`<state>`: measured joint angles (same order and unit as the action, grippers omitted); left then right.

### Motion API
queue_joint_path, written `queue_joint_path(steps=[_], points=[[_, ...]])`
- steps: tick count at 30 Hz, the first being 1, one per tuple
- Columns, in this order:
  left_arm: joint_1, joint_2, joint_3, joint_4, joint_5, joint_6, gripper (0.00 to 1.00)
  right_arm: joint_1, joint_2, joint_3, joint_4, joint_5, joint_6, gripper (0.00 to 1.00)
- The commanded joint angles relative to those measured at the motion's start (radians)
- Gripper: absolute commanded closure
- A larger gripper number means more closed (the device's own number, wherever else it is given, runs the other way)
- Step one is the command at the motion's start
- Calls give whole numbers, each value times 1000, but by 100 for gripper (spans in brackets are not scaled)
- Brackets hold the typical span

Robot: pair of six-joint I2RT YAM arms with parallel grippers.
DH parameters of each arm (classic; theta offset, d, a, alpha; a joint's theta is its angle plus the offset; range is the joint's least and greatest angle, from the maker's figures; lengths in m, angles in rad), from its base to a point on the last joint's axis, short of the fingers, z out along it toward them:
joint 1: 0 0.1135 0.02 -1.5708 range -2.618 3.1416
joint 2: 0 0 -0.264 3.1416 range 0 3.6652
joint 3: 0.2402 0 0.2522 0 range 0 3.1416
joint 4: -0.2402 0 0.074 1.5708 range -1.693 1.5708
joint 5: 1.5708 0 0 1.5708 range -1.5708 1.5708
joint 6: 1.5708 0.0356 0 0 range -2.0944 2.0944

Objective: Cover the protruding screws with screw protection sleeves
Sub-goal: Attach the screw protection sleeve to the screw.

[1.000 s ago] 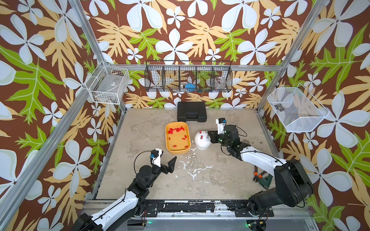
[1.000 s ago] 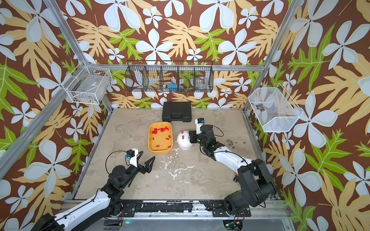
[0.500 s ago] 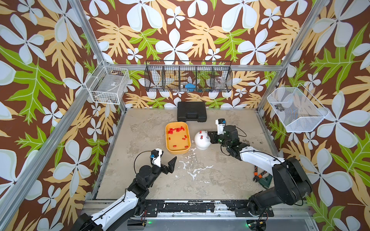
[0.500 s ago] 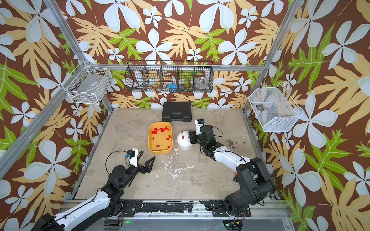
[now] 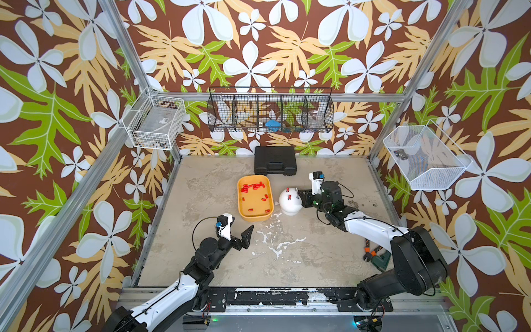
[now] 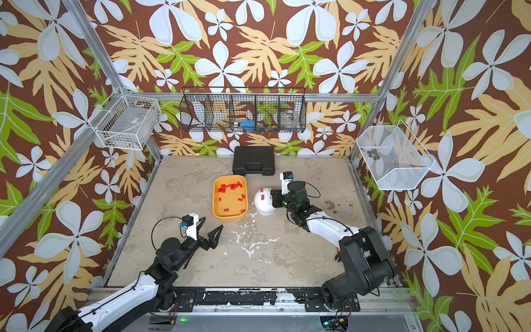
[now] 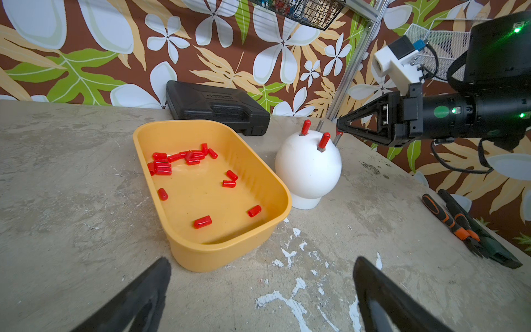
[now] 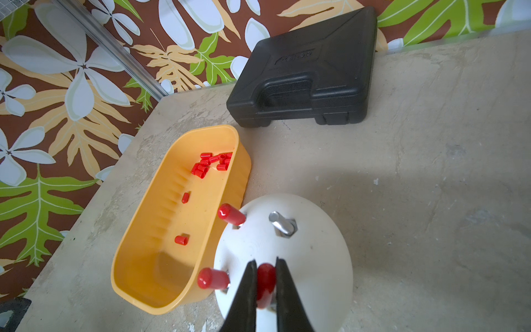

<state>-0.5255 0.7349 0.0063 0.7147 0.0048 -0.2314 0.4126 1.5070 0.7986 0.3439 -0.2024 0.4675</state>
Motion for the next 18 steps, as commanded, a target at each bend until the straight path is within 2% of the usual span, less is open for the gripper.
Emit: queue_joint_path(steps=[1,18], points=[[1,1,9,24,3,12,0,2,-7,-11,-34,27,-21,86],[1,4,9,25,4,12,0,50,-39,-47,-34,180,-90,87]])
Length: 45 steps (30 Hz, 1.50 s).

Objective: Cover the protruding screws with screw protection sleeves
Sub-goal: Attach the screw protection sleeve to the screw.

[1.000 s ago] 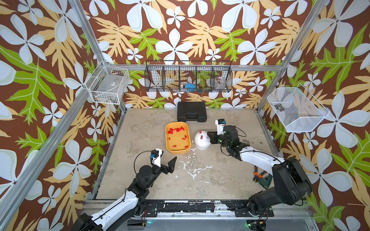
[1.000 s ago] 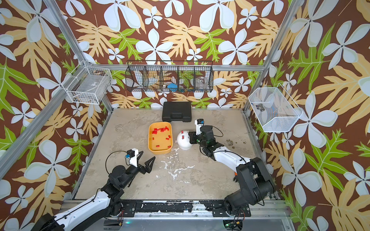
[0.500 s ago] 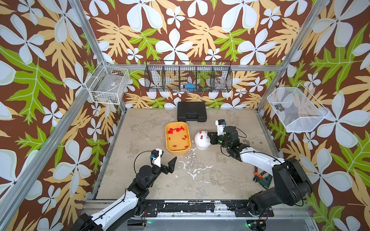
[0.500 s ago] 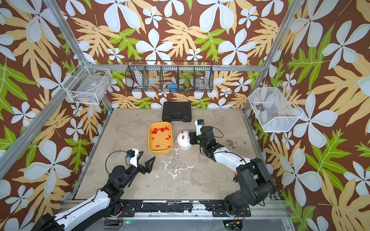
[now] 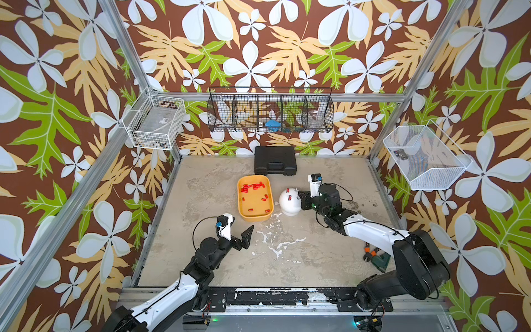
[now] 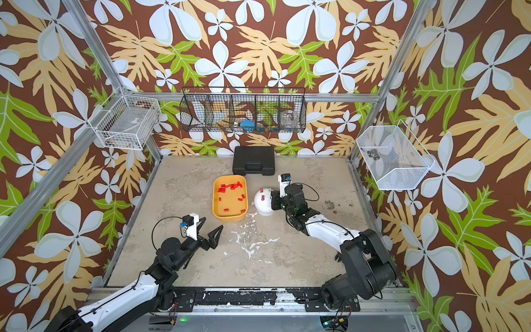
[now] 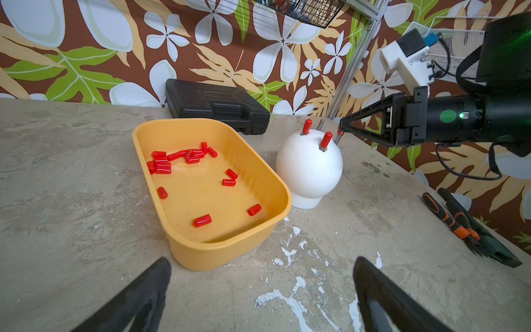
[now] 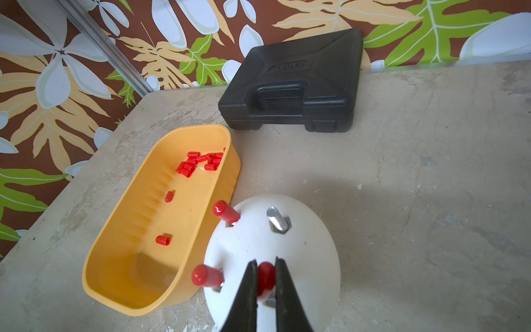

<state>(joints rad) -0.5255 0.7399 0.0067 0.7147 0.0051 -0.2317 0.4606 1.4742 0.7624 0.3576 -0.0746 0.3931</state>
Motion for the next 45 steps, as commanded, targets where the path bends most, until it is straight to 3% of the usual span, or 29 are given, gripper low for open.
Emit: queue_joint_path(steps=[1,27,41,45], points=[[1,-2,10,25,3,12,0,3,-5,-12,-49,53,-18,87],[1,7,13,28,7,10,0,56,5,-47,-25,127,-42,87],[1,8,15,26,7,9,0,66,18,-62,-2,135,-44,80],[1,7,15,24,7,10,0,66,23,-73,12,136,-40,73]])
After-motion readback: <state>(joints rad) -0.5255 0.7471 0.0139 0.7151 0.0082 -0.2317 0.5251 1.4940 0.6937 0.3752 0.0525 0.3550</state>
